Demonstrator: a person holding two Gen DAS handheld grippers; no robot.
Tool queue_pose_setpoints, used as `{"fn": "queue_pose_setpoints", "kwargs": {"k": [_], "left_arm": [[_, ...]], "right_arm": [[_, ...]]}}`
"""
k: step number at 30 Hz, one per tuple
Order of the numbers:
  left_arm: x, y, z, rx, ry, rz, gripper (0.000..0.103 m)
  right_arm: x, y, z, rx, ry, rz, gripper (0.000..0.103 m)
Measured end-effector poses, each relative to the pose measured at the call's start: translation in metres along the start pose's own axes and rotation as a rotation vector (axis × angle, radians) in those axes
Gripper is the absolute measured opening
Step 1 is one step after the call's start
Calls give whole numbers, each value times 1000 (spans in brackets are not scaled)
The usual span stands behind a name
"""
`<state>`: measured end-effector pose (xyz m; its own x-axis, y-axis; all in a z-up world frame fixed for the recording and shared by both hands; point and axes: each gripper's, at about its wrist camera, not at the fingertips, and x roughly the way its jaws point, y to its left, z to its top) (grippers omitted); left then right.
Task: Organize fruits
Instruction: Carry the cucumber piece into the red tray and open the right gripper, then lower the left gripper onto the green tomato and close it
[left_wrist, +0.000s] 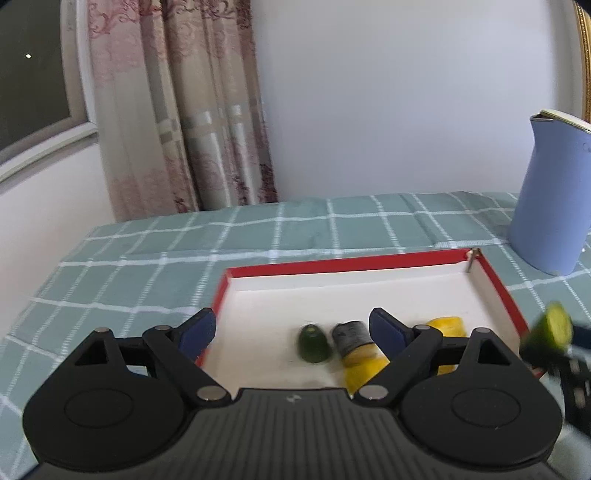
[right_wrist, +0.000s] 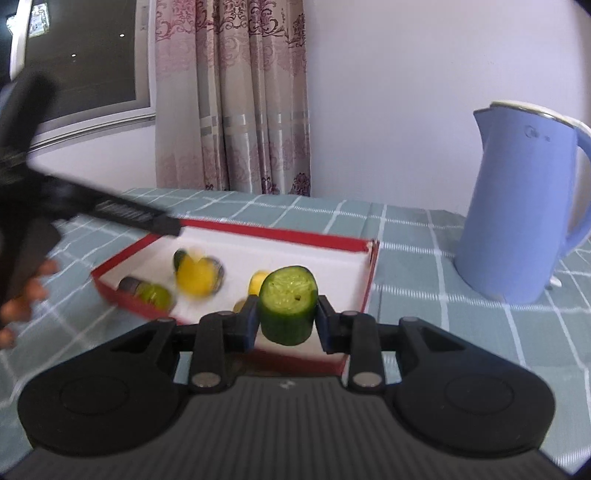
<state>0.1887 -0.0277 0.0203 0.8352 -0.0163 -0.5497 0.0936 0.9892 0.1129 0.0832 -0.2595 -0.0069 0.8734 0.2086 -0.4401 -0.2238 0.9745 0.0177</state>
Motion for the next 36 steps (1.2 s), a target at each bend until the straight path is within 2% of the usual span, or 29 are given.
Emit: {"fn": "queue_pose_setpoints", "kwargs": {"k": [3, 7, 14, 15, 17, 20, 22, 24, 29, 33, 36], "left_arm": [[-16, 11, -9, 3, 1, 29, 90], [-42, 25, -28, -26, -14, 27, 90], [-57, 35, -56, -84, 34, 8, 91], [-58, 36, -58, -87, 38, 5, 91], [-61, 36, -65, -79, 43, 1, 90], [-63, 36, -71, -74, 45, -3, 90], [-66, 35, -76, -68, 41, -44, 90], [-69, 32, -81, -41, 27, -87, 91], [-72, 9, -86, 34, -24, -138, 90], [-60, -26, -84, 79, 12, -218, 90], [-42, -52, -81, 85, 64, -211, 90]], "right_arm": [[18, -2, 11, -6, 11, -17, 30], [42, -9, 19, 0, 37, -31, 30], [77, -17, 24, 33, 41, -80, 32], [82, -18, 24, 41, 47, -84, 51], [85, -18, 23, 38, 42, -101, 71], [74, -15, 22, 5, 15, -133, 73], [65, -17, 23, 17, 15, -134, 73], [47, -17, 21, 11, -1, -151, 73], [-7, -11, 0, -38, -33, -189, 73], [-37, -13, -23, -8, -77, -229, 73], [-47, -22, -36, 73, -118, -224, 73]]}}
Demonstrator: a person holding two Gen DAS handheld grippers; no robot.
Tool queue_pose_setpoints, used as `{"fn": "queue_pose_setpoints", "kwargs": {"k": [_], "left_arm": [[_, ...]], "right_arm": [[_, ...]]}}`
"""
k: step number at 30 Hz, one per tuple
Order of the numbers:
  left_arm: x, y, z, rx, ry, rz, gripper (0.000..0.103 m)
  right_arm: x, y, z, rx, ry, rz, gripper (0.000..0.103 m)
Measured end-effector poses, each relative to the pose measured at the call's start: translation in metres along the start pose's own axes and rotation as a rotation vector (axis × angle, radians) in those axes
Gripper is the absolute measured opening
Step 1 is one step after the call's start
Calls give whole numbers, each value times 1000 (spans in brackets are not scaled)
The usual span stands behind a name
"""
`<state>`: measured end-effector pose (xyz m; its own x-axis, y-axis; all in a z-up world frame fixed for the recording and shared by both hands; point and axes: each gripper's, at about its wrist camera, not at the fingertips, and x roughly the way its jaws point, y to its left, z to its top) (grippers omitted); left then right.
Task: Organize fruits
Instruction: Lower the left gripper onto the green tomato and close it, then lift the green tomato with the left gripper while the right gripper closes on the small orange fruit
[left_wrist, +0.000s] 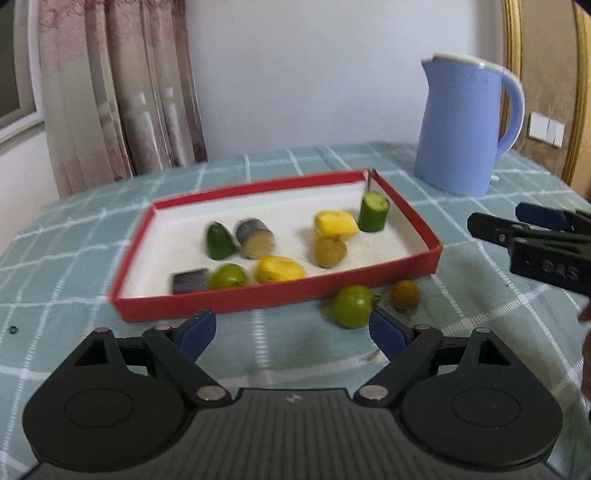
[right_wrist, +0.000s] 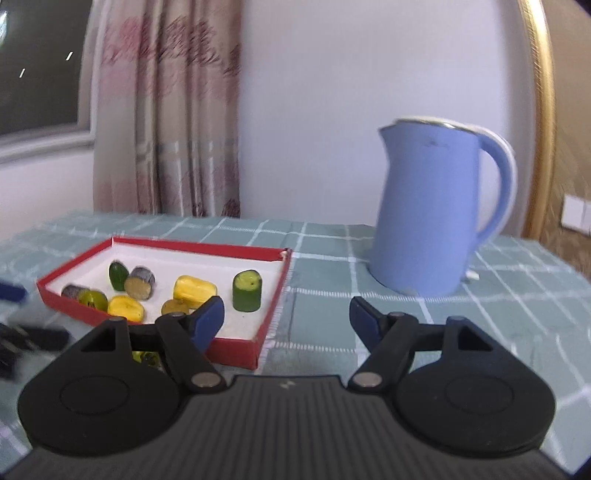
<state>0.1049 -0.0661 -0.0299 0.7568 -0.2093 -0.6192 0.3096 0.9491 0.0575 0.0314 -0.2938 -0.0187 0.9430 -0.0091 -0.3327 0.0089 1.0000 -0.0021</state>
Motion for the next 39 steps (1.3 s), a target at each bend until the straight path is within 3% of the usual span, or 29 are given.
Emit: {"fn": "queue_pose_setpoints", "kwargs": {"k": [4, 14, 18, 20, 27, 31, 39], "left_arm": [[21, -19, 5, -15, 40, -11, 90], [39, -32, 9, -42, 64, 46, 90], [43, -30, 8, -57, 73, 58, 84], [47, -29, 7, -65, 83, 54, 74], [59, -25, 6, -104, 114, 8, 56], [59, -25, 9, -114, 116, -34, 34], [52, -16, 3, -140, 105, -56, 34]], "right_arm": [[4, -14, -12, 95, 32, 64, 73], [-1, -24, -14, 97, 12, 31, 77], [-2, -25, -14, 105, 12, 37, 77], [-3, -26, -14, 109, 11, 39, 77], [-2, -26, -14, 106, 19, 40, 77], [-1, -22, -14, 95, 26, 41, 77], [1, -18, -16, 72, 39, 47, 77]]}}
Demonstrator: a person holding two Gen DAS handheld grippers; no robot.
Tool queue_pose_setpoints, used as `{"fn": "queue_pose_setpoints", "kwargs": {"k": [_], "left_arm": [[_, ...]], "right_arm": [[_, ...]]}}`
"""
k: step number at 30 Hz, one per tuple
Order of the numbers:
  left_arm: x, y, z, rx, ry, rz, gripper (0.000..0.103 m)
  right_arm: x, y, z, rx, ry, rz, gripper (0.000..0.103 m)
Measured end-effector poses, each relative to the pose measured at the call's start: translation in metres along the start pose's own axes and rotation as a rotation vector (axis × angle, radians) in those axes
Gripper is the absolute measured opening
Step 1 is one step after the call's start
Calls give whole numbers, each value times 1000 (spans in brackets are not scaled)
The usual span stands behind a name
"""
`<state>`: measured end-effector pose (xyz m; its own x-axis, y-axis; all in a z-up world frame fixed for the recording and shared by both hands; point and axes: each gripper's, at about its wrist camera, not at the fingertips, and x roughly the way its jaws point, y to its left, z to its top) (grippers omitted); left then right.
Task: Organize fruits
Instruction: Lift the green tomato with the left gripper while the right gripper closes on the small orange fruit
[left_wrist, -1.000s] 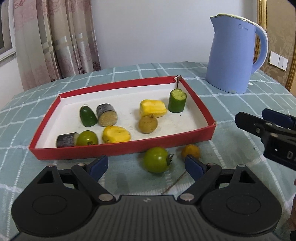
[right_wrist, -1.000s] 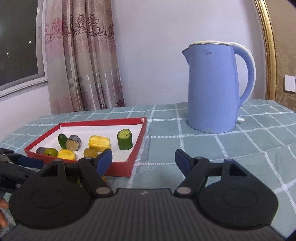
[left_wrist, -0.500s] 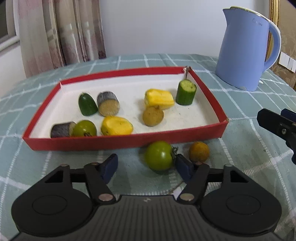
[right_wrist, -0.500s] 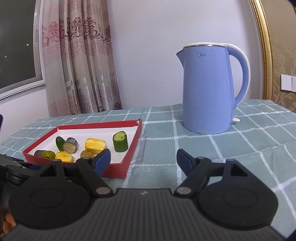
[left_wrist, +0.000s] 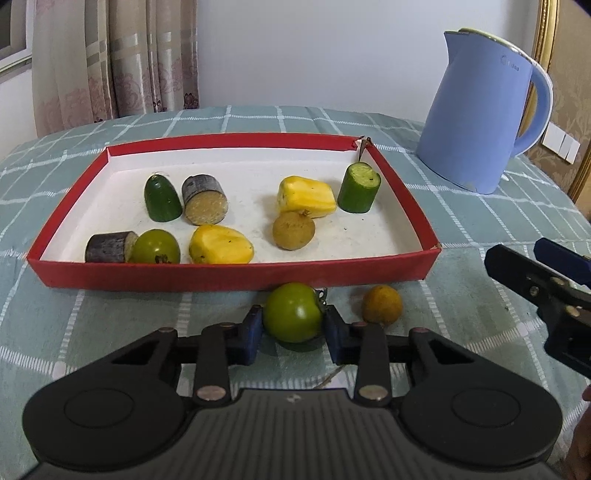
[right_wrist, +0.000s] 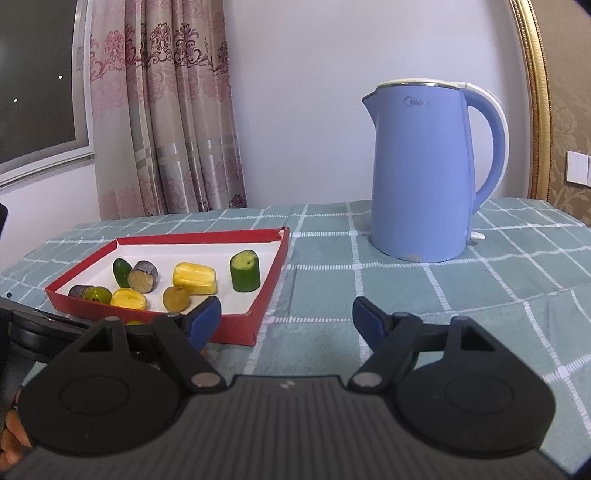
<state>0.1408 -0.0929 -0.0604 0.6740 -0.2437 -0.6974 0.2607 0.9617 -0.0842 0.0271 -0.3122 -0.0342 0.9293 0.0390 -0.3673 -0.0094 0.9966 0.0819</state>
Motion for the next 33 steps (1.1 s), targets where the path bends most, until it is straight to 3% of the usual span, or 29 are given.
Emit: {"fn": "queue_pose_setpoints", "kwargs": {"k": [11, 33], "left_arm": [[-32, 13, -5, 39, -82, 77, 34], [-60, 59, -16, -15, -104, 248, 34]], "right_arm": [[1, 17, -4, -94, 13, 14, 77], [6, 41, -14, -193, 53, 74, 77]]}}
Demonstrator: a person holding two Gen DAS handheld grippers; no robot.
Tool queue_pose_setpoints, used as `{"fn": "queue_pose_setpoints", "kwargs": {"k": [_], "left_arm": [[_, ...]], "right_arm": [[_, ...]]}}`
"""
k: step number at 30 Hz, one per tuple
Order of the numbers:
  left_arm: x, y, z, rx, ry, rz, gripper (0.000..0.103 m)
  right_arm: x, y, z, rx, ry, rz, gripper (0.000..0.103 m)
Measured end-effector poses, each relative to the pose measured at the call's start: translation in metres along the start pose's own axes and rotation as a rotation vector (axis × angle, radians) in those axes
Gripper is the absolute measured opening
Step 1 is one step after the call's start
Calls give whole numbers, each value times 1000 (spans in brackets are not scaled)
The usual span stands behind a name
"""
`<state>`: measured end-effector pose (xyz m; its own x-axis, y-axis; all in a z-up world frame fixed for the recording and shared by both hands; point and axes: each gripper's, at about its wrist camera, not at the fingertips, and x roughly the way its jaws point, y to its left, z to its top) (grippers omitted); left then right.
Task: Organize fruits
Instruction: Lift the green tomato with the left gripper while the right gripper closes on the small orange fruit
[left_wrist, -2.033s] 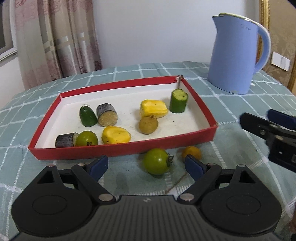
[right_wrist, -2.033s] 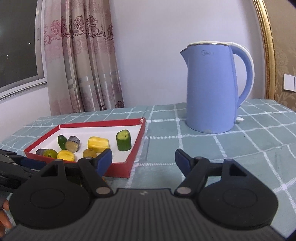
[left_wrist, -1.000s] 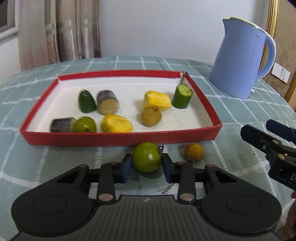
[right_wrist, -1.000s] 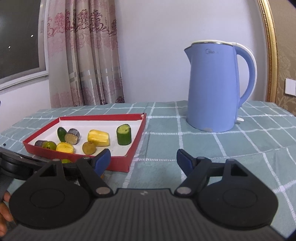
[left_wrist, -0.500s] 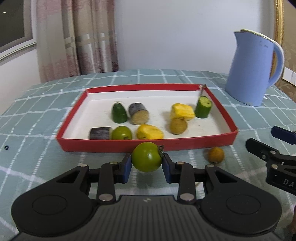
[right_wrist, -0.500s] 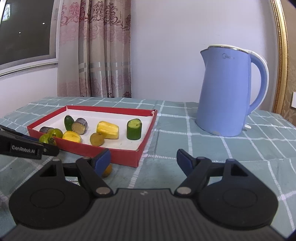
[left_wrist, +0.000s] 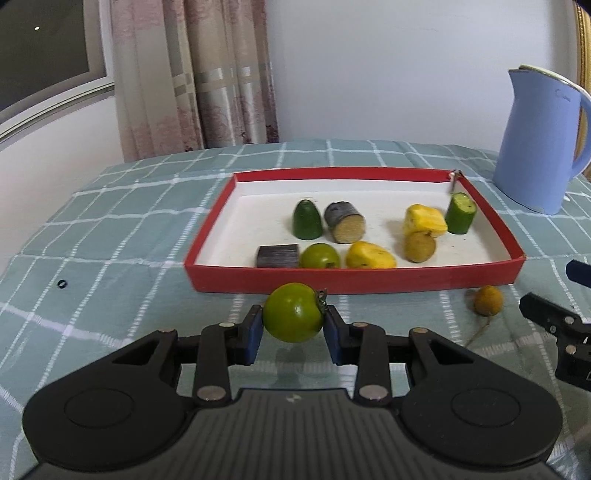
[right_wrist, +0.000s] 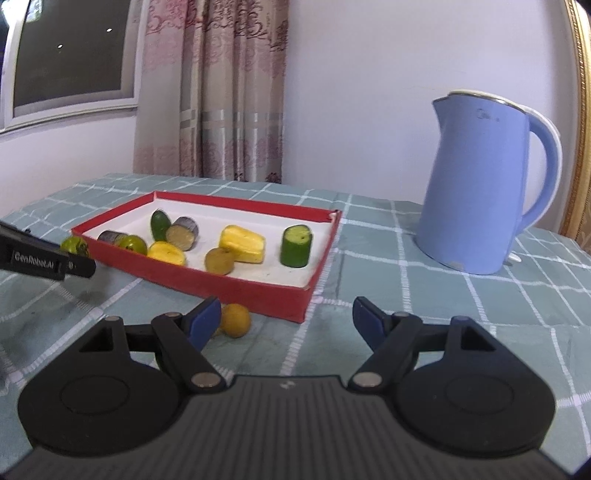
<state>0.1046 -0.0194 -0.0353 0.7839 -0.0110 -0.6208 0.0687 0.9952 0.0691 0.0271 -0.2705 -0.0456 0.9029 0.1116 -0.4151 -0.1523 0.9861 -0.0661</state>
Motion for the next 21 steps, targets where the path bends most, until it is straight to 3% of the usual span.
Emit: {"fn": "queue_pose_setpoints", "kwargs": {"k": [13, 15, 19, 21], "left_arm": [[-7, 16, -2, -21, -14, 16, 34], [-8, 17, -2, -22, -14, 12, 34], [-8, 18, -2, -21, -16, 12, 34], [-8, 19, -2, -21, -19, 15, 34]], "right_arm": [[29, 21, 2, -70, 113, 34, 63], [31, 23, 3, -74, 121, 49, 56], [38, 28, 6, -85, 138, 64, 52], [40, 30, 6, -92, 142, 69, 43]]}}
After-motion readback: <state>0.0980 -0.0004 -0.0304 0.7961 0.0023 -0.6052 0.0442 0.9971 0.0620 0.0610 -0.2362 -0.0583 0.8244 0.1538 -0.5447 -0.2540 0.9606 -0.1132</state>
